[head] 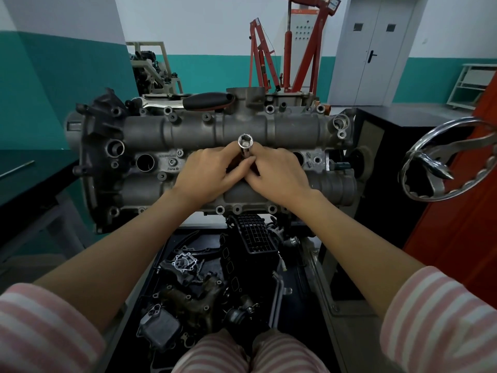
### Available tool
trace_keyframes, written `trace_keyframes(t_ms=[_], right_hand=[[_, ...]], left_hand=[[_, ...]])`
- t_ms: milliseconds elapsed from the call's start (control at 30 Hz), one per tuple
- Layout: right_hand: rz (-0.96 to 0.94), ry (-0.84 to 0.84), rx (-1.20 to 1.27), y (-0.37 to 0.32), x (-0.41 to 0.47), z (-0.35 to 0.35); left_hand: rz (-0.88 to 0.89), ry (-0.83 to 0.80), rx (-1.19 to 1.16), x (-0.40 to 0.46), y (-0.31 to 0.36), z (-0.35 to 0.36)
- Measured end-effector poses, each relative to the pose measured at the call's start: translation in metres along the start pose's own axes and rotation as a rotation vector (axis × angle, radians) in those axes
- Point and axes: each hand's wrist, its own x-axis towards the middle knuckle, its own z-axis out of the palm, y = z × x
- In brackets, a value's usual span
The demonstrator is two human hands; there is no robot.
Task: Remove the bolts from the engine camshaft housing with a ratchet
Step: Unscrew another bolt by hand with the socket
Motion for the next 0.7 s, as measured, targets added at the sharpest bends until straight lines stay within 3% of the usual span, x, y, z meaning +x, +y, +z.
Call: trace_keyframes(t_ms=[200, 700], right_hand=[[0.010, 0.017, 0.061, -0.0011, -0.0019, -0.0020], [-0.046, 0.026, -0.044, 0.0002, -0.0016, 0.0033]], left_hand=[[0.012, -0.005, 0.019, -0.0003, 0.0006, 0.0004], [-0.016, -0.023, 0.014, 0.0000, 0.0002, -0.0003]])
